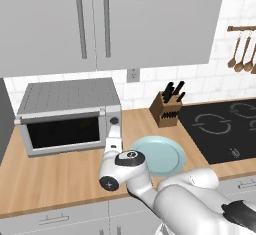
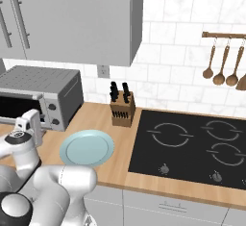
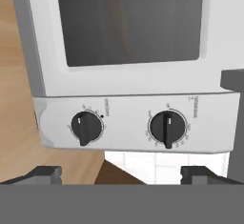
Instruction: Pick up the kebab skewer and baguette bread, and place them inside the toaster oven. Close the toaster oven door and start by setting the timer.
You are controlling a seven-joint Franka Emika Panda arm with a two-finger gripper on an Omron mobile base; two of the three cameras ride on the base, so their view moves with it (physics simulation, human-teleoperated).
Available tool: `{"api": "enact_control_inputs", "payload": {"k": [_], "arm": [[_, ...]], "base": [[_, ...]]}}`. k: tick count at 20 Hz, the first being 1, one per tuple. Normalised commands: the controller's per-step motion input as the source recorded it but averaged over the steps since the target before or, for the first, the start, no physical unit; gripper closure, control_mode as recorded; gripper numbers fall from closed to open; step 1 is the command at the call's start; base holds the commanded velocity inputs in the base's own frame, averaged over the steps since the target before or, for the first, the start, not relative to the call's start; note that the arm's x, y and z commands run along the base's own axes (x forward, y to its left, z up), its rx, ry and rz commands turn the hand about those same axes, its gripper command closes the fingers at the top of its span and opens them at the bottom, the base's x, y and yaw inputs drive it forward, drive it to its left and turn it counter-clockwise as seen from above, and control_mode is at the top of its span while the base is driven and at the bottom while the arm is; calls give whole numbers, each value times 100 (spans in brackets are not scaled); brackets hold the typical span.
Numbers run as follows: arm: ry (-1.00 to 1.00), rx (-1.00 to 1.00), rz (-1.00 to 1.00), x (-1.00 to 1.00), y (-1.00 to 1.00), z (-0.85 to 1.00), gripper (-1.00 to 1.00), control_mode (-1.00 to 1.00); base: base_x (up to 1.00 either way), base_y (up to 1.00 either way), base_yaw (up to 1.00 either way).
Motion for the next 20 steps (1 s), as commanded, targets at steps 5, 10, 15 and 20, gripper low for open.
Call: {"api": "enact_control_inputs", "payload": {"k": [5, 10, 15, 20], "arm": [[0, 0, 3, 14, -40, -7, -100, -100], [0, 0, 4, 17, -11, -27, -100, -100], [0, 0, 8, 23, -12, -19, -100, -100], [0, 0, 9, 4, -24, -14, -100, -100]], "base": [[0, 0, 0], [0, 0, 0], [0, 0, 0], [0, 0, 0]]}}
